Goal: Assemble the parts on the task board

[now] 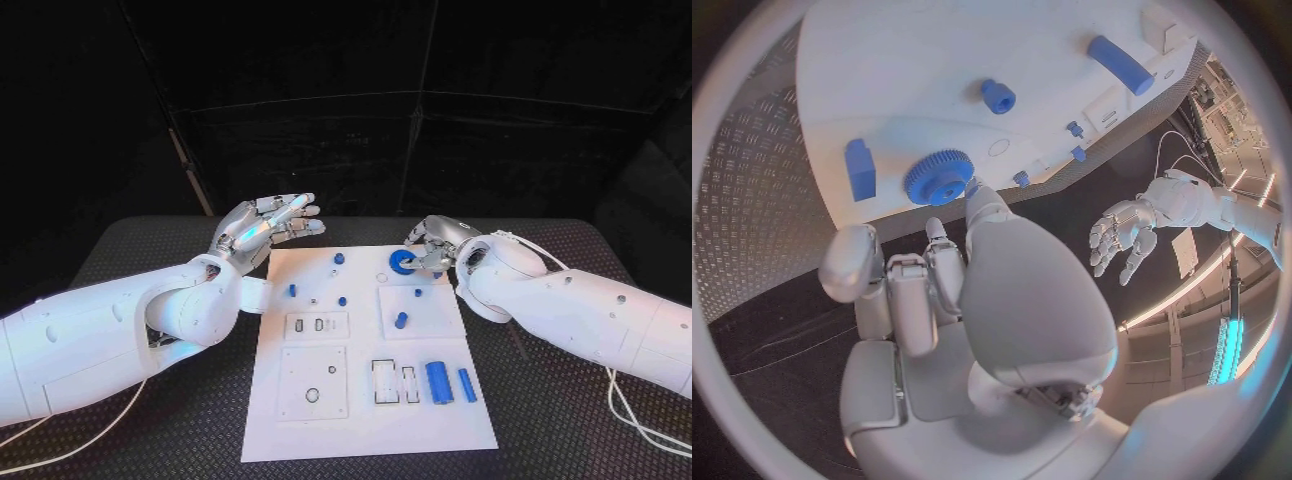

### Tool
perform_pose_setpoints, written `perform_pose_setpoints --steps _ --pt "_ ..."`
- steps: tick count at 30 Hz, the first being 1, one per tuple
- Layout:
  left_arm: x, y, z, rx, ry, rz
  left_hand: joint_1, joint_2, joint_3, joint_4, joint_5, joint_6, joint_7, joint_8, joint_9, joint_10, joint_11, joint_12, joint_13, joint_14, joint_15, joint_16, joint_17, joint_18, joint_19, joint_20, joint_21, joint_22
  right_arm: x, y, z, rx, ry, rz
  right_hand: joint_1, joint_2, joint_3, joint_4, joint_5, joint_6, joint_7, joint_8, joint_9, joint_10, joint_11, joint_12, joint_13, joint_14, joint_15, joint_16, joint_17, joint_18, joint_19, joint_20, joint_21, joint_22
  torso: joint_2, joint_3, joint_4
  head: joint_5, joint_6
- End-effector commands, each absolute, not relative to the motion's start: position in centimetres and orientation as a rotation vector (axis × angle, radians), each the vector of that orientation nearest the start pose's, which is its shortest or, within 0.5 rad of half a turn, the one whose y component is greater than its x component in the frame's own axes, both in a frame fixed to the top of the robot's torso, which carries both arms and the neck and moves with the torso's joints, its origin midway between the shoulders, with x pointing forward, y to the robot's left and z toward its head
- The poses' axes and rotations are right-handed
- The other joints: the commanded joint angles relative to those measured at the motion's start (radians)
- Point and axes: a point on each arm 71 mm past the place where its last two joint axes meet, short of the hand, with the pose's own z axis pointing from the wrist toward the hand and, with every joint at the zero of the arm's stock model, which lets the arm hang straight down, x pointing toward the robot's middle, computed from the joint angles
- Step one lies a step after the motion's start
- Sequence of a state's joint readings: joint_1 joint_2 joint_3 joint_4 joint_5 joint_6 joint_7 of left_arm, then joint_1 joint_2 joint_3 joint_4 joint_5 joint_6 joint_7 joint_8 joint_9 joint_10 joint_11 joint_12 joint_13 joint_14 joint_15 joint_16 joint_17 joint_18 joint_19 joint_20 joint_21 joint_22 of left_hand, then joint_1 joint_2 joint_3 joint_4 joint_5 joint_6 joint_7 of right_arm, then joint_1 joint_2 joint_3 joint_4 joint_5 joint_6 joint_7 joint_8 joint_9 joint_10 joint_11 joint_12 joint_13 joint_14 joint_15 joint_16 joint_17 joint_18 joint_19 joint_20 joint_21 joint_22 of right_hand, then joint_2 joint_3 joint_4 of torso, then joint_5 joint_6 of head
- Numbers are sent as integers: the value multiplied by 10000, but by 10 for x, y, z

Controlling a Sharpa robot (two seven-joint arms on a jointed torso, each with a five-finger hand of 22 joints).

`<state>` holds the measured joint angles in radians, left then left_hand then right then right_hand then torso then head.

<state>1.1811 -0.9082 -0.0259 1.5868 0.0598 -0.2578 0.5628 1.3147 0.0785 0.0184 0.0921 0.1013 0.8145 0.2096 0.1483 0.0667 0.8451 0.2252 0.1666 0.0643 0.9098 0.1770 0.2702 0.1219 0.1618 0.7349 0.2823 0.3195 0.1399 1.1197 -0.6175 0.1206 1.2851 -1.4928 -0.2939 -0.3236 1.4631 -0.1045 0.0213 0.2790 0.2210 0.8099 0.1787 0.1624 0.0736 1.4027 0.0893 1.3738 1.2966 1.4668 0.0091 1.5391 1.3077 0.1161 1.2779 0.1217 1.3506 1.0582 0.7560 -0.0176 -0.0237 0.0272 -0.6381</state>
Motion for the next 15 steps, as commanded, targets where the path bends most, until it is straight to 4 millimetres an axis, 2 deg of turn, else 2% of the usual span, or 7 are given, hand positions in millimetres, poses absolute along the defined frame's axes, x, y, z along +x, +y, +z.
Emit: perform_pose_setpoints --steps 1,15 --pt "476 222 -165 -10915 12587 -17152 57 65 -18 -51 -9 -70 686 -38 -12 -84 8 -43 -12 -42 5 -6 -9 171 4 8 -3 -13 536 -168 -190 633 16849 4761 7 101 -8 -81 -73 7 14 60 -13 41 15 19 -4 834 57 21 1615 -148 96 -3 68 11 1 -2 9 -6 -22" --pt "476 222 -165 -10921 12614 -17167 45 70 -21 -49 -11 -74 687 -39 -12 -88 9 -43 -11 -46 6 -8 -11 170 1 8 -6 -17 539 -165 -195 373 17208 4513 149 236 51 -239 -85 86 5 143 -15 44 12 88 84 832 60 27 1624 -152 95 6 94 42 2 3 10 8 -77"
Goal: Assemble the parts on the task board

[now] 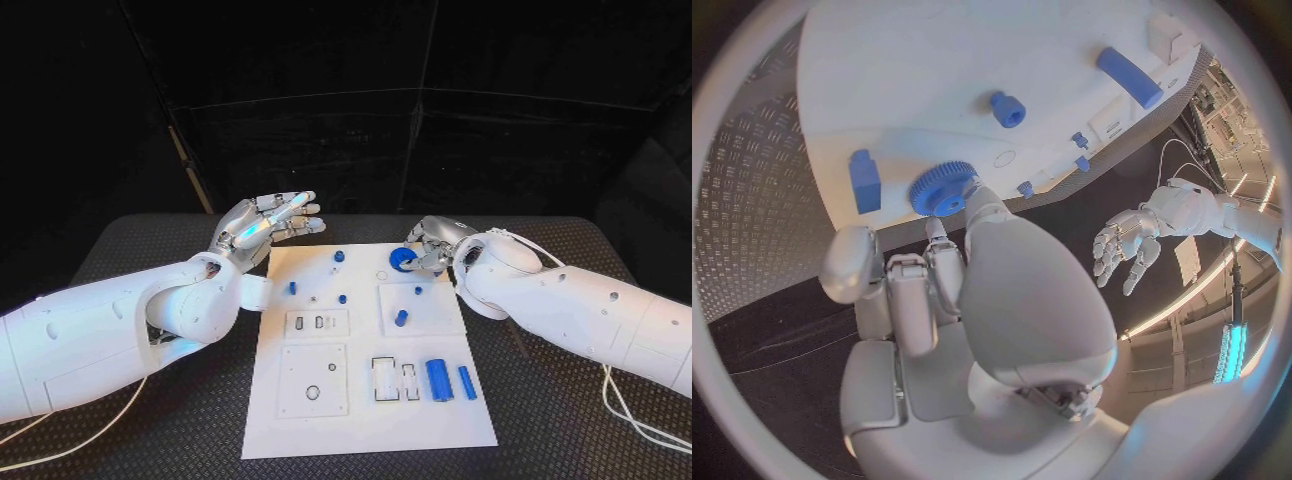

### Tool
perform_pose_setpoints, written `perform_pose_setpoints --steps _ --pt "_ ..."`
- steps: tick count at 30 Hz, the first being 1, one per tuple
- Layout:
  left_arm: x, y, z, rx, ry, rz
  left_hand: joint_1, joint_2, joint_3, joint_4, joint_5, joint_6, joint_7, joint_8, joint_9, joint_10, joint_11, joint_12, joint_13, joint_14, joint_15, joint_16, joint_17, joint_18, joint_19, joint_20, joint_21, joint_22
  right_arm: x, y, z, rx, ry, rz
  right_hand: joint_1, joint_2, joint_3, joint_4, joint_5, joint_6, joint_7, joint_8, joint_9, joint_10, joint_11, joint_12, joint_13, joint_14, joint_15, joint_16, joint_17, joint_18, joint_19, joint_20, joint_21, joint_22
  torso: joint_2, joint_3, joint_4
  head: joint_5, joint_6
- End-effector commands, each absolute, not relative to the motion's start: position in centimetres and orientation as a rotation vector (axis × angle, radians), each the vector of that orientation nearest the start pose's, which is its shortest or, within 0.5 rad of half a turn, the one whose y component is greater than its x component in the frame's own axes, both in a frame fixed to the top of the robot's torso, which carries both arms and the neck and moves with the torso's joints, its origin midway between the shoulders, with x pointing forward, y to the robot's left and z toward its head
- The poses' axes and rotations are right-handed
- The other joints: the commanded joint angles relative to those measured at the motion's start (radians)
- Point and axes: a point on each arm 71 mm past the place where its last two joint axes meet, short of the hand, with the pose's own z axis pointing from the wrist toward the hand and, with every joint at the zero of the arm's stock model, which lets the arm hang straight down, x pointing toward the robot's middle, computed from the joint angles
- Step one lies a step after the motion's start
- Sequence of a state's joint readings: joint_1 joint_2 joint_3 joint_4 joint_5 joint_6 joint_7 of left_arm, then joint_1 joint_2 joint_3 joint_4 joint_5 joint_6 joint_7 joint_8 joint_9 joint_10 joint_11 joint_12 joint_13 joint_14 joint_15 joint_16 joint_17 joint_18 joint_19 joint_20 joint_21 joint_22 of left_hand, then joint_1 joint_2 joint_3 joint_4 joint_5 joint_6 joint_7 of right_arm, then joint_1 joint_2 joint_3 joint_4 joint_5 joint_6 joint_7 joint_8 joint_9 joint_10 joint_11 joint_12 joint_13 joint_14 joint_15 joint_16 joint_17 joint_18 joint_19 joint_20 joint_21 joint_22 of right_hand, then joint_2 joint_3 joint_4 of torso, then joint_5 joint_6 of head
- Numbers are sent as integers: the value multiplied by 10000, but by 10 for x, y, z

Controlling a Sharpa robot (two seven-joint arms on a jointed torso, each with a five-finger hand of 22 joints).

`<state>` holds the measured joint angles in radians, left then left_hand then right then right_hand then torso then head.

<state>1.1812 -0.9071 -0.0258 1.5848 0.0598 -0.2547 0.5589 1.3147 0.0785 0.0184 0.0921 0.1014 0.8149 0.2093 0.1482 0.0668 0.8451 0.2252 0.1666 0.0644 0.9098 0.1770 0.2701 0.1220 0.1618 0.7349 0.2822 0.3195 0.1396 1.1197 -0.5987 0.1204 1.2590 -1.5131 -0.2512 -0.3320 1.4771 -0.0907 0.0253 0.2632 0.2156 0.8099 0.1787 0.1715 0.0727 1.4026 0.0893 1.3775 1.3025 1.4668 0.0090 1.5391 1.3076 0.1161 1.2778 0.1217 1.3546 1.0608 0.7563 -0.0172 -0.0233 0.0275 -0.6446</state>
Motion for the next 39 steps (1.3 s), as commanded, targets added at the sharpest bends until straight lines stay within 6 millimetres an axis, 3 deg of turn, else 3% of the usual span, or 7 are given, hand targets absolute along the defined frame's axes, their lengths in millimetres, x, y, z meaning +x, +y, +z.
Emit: perform_pose_setpoints --steps 1,14,18,39 --pt "476 222 -165 -10921 12615 -17168 45 70 -21 -49 -11 -77 691 -39 -13 -88 9 -43 -12 -46 6 -8 -12 170 1 8 -6 -14 539 -164 -195 370 17193 4529 22 117 19 -100 -26 114 0 71 -3 50 8 62 40 833 59 29 1632 -154 99 6 58 24 -1 -2 6 5 -13" --pt "477 223 -166 -10961 12684 -17142 41 72 -22 -49 -11 -79 691 -39 -13 -90 10 -44 -12 -48 7 -8 -13 170 1 9 -8 -15 540 -162 -195 85 17129 4307 86 579 170 -388 -112 1025 -193 518 58 128 -161 166 195 845 -76 51 1700 -166 137 -101 126 122 0 6 -5 -34 -59" --pt "477 223 -167 -10977 12756 -17187 31 75 -25 -47 -13 -83 693 -41 -13 -95 11 -45 -12 -53 8 -11 -16 169 -2 10 -11 -19 541 -163 -196 -84 17190 4098 508 737 534 -753 -794 1158 -231 511 8 122 -213 152 204 849 -136 57 1724 -172 146 -166 140 145 3 -2 15 -57 -82" --pt "476 224 -167 -11030 12873 -17179 -19 91 -43 -46 -16 -133 707 -63 -17 -157 29 -71 -16 -119 29 -45 -40 158 -35 17 -44 -46 539 -156 -199 -876 17538 3835 373 225 839 -1153 -1036 793 -124 168 -85 -14 -119 5 66 846 -57 51 1718 -187 139 -112 154 185 0 19 -3 -24 -142"
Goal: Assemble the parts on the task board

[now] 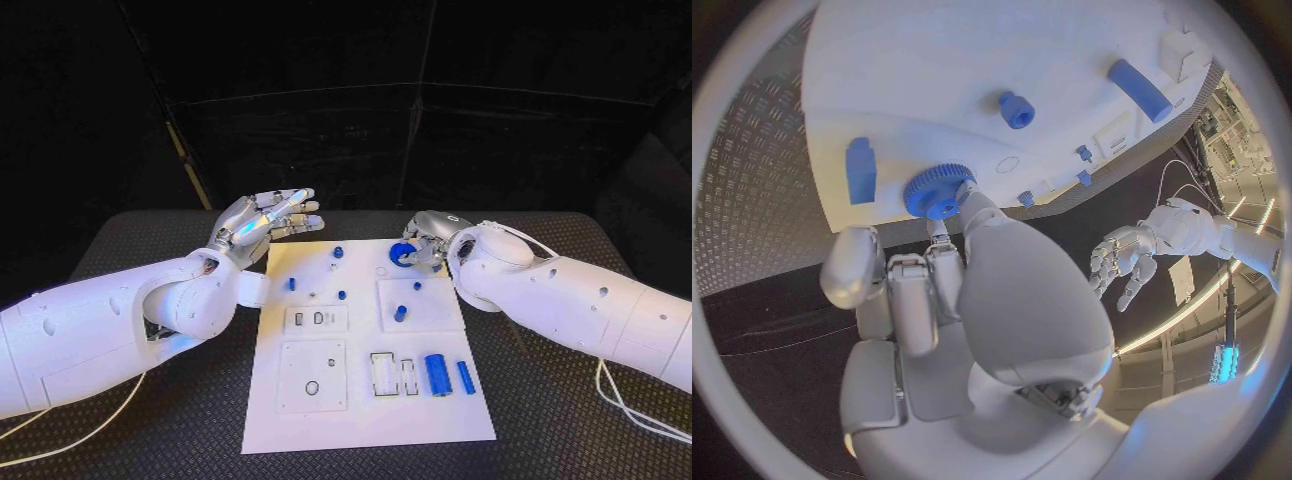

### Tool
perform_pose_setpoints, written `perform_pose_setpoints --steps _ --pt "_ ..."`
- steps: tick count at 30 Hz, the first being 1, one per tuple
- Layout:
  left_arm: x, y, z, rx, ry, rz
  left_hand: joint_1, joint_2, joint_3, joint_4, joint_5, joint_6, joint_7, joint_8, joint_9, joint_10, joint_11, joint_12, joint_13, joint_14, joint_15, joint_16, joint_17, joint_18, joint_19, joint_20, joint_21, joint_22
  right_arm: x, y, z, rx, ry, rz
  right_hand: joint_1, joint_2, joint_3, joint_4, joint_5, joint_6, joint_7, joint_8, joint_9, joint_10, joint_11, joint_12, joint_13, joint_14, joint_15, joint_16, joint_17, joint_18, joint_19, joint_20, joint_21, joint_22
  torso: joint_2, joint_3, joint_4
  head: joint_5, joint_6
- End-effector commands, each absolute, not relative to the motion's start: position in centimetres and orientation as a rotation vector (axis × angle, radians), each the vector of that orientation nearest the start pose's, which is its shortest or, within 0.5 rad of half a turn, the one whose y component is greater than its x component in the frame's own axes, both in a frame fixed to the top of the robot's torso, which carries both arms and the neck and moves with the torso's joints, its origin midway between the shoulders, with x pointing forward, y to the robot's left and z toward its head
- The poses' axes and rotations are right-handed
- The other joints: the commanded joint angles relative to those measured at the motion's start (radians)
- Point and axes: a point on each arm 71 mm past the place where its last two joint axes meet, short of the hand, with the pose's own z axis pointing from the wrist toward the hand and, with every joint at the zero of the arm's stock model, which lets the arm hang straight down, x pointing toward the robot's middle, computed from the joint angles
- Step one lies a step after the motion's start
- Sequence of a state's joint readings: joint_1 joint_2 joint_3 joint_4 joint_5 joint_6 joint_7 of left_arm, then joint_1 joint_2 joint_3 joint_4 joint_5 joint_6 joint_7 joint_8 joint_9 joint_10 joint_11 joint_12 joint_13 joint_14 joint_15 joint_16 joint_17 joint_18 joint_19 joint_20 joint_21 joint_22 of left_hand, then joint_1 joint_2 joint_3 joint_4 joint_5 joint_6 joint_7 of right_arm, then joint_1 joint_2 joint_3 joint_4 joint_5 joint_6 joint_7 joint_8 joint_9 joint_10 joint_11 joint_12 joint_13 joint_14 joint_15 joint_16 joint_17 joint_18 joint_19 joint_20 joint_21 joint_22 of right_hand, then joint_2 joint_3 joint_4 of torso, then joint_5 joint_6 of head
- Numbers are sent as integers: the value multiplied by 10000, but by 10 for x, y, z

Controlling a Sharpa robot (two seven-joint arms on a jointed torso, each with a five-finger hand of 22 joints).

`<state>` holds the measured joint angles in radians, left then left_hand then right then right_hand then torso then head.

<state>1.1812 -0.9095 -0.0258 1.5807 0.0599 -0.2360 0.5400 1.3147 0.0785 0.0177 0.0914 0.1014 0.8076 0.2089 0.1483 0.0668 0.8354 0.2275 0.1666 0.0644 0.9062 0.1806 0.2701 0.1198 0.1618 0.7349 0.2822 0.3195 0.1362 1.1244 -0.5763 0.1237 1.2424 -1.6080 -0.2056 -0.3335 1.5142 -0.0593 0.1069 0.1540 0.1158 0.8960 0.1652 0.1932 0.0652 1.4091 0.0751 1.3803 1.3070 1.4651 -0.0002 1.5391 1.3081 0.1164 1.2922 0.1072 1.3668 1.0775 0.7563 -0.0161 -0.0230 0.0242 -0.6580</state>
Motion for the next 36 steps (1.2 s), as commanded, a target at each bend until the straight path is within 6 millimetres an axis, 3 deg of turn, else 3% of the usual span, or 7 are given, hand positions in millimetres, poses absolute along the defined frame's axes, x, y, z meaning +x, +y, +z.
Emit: perform_pose_setpoints --steps 1,5,10,15,27,28,36 --pt "476 224 -167 -11033 12876 -17174 -19 91 -36 -39 -16 -61 711 -63 -17 -61 5 -70 -16 -83 -7 -45 -18 158 -35 17 -44 -12 539 -156 -200 -888 17554 3830 0 -93 26 -64 -38 -74 13 -53 -9 -81 24 -25 18 863 36 51 1714 -189 -7 33 31 14 0 9 -6 9 -7" --pt "476 224 -167 -11052 12920 -17173 -23 91 -39 -40 -16 -67 713 -66 -17 -69 8 -74 -17 -91 -4 -50 -21 156 -39 18 -48 -16 539 -156 -199 -903 17488 3838 -15 -80 144 -120 146 -44 22 -46 9 -72 34 -15 40 863 45 50 1712 -189 -11 49 31 15 0 4 -7 14 -10" --pt "476 224 -168 -11088 13003 -17168 -32 90 -45 -42 -17 -80 715 -71 -18 -83 12 -79 -17 -105 0 -57 -26 154 -47 20 -56 -22 538 -152 -194 -1147 16783 3963 -17 -16 595 -292 1131 324 -29 58 36 71 -24 122 234 872 8 63 1761 -193 24 23 67 75 1 10 -8 20 -5" --pt "476 224 -168 -11110 13036 -17143 -39 91 -48 -43 -18 -88 717 -74 -18 -92 14 -82 -17 -114 3 -62 -29 152 -52 21 -61 -26 534 -146 -187 -1335 16070 4239 -99 -25 889 -358 1432 566 -101 76 30 207 -83 249 405 883 -42 77 1811 -205 71 -18 104 141 2 5 2 33 -16" --pt "476 224 -168 -11112 13039 -17140 -39 91 -48 -43 -18 -88 717 -74 -18 -92 14 -82 -17 -114 3 -62 -29 152 -52 21 -61 -26 534 -145 -186 -1343 15983 4282 -110 -30 919 -365 1462 588 -108 75 28 221 -89 261 422 885 -48 79 1818 -207 78 -23 109 151 1 4 4 34 -19" --pt "476 225 -168 -11168 13089 -17041 -44 110 -44 -43 -16 -95 719 -76 -17 -100 17 -84 -16 -121 6 -65 -33 151 -56 22 -66 -32 518 -126 -170 -1434 14961 5111 -410 -152 1340 -439 1466 857 -185 -6 12 404 -159 418 641 895 -115 91 1863 -219 126 -91 140 199 3 -10 10 85 -25" --pt "476 224 -168 -11170 13098 -17040 -47 124 -40 -42 -15 -98 720 -76 -17 -104 18 -84 -15 -124 7 -65 -35 151 -58 23 -69 -35 501 -86 -162 -1967 14787 6103 -632 -213 1485 -439 1166 883 -183 -106 3 420 -158 413 650 894 -118 87 1856 -220 129 -102 136 193 15 -12 10 146 -65"
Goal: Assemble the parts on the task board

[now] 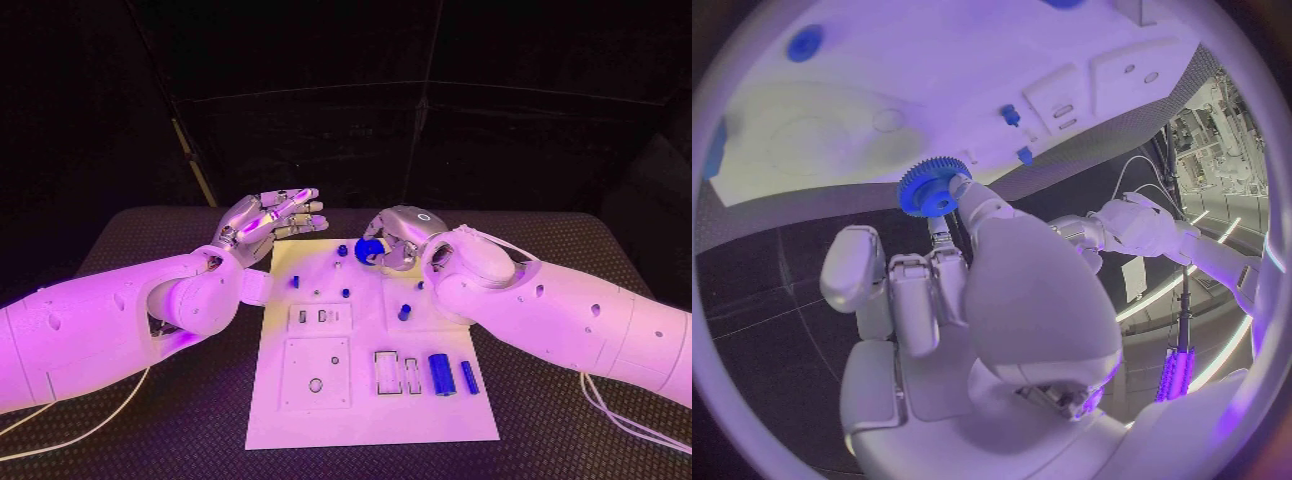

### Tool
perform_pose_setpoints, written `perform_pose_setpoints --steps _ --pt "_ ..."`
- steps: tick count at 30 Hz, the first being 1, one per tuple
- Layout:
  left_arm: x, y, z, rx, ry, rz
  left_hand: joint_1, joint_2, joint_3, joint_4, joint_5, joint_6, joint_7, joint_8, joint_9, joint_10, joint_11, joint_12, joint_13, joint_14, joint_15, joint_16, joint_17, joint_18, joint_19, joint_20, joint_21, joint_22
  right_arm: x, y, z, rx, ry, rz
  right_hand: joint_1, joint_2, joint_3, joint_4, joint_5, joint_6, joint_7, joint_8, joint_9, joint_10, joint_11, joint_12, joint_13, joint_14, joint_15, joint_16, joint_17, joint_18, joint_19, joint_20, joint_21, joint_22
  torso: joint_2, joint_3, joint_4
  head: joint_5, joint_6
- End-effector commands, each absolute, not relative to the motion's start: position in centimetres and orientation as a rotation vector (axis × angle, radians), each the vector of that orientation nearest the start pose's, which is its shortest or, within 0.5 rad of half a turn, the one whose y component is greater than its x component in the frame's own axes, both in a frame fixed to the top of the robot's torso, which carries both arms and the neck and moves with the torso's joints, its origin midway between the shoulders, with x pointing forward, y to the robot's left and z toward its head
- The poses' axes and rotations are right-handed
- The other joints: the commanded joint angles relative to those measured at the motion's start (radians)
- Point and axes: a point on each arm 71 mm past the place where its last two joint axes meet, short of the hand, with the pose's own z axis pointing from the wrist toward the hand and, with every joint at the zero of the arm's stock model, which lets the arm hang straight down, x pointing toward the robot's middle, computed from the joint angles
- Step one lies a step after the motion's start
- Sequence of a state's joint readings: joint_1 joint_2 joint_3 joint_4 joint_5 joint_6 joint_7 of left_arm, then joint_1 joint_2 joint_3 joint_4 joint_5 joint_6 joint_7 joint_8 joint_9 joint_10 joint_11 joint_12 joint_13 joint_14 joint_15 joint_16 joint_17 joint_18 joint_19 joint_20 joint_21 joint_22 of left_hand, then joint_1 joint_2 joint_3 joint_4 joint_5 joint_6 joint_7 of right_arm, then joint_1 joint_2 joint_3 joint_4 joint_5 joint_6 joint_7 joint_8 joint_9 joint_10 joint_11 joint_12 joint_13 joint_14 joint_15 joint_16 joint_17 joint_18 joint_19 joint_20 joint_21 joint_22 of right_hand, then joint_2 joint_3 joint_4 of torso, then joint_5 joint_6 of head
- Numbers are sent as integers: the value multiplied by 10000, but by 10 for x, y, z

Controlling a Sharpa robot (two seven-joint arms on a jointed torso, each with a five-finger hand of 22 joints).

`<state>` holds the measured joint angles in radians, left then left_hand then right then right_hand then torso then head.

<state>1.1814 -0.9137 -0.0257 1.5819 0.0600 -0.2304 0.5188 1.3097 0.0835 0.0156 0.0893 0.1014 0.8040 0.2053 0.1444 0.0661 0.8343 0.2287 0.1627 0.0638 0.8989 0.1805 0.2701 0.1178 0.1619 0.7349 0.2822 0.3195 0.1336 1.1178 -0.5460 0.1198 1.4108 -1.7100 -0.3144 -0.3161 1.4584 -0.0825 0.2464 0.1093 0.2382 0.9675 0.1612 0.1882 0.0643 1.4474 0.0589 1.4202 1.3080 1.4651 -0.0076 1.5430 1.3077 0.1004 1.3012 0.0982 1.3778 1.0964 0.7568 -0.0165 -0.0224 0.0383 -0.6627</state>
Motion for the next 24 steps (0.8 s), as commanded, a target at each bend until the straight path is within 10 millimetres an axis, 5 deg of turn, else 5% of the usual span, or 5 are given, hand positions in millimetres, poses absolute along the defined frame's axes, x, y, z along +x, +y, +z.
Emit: perform_pose_setpoints --steps 1,9,24 --pt "476 224 -168 -11169 13097 -17042 3 74 -19 -21 -15 -62 756 -38 -9 -93 5 -44 -9 -51 8 -65 -15 151 -58 23 -69 -9 499 -81 -162 -2032 14780 6209 -79 18 92 7 -62 168 -144 -58 12 37 4 14 640 893 -44 48 1860 -60 39 -11 26 3 16 -7 8 10 -24" --pt "476 224 -168 -11161 13086 -17048 6 81 -15 -25 -14 -64 756 -38 -9 -95 6 -44 -8 -52 8 -66 -16 150 -59 23 -71 -12 487 -53 -164 -2503 14820 6809 -122 13 109 15 -92 172 -143 -73 12 39 7 14 643 893 -43 48 1860 -58 33 -11 21 -8 13 9 -10 89 -93" --pt "477 224 -168 -11135 12995 -16996 10 89 -11 -32 -12 -66 756 -38 -8 -98 6 -43 -7 -55 9 -66 -19 150 -60 23 -74 -15 491 -36 -187 -2983 15424 6601 -184 -3 130 22 -134 168 -139 -101 11 33 11 4 634 894 -41 49 1864 -58 33 -9 18 -10 9 20 -1 140 -136"
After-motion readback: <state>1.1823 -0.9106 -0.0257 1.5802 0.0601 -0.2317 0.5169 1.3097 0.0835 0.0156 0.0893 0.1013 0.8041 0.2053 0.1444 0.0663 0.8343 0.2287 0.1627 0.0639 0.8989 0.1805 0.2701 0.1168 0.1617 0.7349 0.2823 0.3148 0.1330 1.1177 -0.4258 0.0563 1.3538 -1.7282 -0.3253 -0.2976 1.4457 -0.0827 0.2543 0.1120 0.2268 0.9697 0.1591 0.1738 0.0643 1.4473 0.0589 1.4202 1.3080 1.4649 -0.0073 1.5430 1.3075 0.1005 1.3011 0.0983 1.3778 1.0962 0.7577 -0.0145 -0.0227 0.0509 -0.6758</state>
